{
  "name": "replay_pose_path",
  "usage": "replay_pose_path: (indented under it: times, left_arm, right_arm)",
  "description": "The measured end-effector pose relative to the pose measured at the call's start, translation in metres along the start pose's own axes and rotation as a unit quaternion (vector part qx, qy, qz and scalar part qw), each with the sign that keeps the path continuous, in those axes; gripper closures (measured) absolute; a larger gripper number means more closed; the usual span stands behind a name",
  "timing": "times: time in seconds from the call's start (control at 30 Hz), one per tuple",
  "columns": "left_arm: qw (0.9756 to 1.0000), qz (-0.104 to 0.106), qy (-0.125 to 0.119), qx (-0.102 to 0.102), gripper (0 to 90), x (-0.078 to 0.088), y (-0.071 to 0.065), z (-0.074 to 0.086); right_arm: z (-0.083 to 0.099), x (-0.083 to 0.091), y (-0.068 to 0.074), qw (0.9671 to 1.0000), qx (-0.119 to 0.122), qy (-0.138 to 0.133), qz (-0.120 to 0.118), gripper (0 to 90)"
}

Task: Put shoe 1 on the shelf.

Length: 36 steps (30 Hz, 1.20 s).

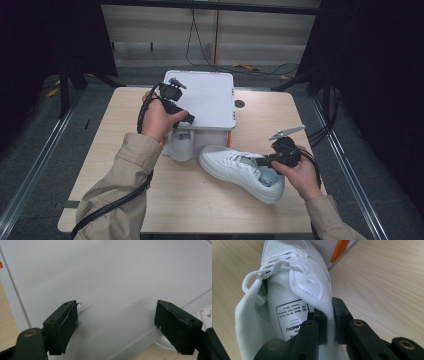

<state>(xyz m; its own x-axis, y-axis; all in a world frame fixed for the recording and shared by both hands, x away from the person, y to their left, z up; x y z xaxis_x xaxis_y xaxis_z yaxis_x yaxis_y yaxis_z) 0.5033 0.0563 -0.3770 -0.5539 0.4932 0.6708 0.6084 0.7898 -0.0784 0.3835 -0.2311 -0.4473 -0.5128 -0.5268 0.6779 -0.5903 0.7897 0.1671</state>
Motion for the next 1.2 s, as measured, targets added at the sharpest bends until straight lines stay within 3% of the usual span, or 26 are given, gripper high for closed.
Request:
replay_pose_path:
  times: [0.23, 0.5, 0.73, 0.9, 1.03, 1.2]
  left_arm:
    - [1.0000, -0.002, 0.000, 0.000, 18.6, 0.000, 0.000, 0.000]
    - [1.0000, -0.004, 0.000, 0.000, 18.5, 0.000, -0.001, 0.001]
    - [1.0000, -0.006, -0.005, 0.001, 18.6, 0.001, -0.001, 0.002]
    - [1.0000, -0.006, -0.005, 0.002, 18.6, 0.000, -0.001, 0.001]
    - [1.0000, -0.008, -0.006, 0.002, 18.5, 0.001, -0.001, 0.002]
    - [0.9999, -0.007, -0.010, 0.002, 18.6, 0.001, -0.001, 0.002]
  right_arm:
    - [-0.007, -0.023, 0.004, 0.9999, -0.004, -0.008, 0.014, 82.6]
    - [0.000, -0.025, 0.005, 0.9999, 0.004, -0.011, 0.004, 79.1]
    - [0.006, -0.026, 0.005, 0.9996, 0.025, -0.011, -0.006, 68.1]
    - [0.006, -0.014, 0.006, 0.9984, 0.052, -0.011, -0.019, 52.6]
    - [0.008, 0.001, 0.010, 0.9978, 0.056, -0.018, -0.031, 51.4]
    - [0.008, 0.017, 0.029, 0.9943, 0.094, -0.010, -0.048, 51.0]
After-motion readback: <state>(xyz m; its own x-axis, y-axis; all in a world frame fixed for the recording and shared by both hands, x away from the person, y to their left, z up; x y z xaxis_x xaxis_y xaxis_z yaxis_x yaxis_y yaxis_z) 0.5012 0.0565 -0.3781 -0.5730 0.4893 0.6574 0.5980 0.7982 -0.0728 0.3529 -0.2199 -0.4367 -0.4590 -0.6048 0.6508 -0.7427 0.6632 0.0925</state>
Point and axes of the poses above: each handheld gripper's, and its own axes: x roughly backward along the jaws, z roughly out of its underside, y roughly to its left, the point moved 6 cm from there along -x, roughly forward along the jaws, and after that the axes turned 11 degrees about -y, right-handed, at the moved point
